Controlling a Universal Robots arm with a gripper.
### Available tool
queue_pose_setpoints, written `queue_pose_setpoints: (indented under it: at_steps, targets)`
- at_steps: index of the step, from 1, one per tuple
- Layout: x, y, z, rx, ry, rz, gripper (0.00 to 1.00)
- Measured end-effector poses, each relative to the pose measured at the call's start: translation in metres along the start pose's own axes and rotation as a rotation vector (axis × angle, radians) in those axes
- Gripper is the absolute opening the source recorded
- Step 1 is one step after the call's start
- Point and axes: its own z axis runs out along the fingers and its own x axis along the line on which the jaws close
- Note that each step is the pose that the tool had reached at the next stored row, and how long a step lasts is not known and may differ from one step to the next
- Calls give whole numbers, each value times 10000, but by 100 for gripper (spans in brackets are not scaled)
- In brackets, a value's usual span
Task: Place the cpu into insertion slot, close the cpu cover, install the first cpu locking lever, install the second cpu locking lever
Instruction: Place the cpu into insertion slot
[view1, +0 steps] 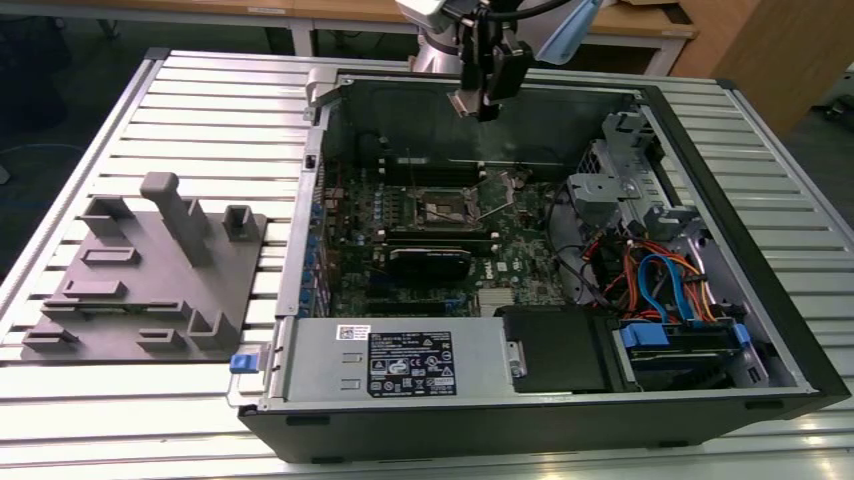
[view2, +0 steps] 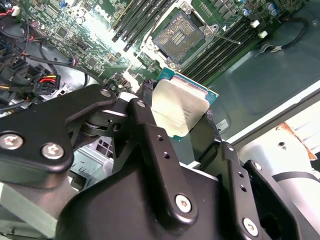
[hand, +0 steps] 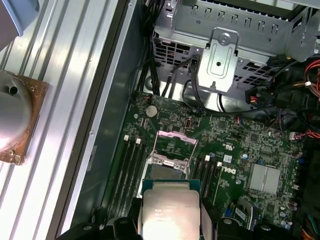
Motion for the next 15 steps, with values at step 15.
queue_pose_setpoints:
  at_steps: [15]
  targets:
    - [0, 0, 0, -2, -12, 136, 54]
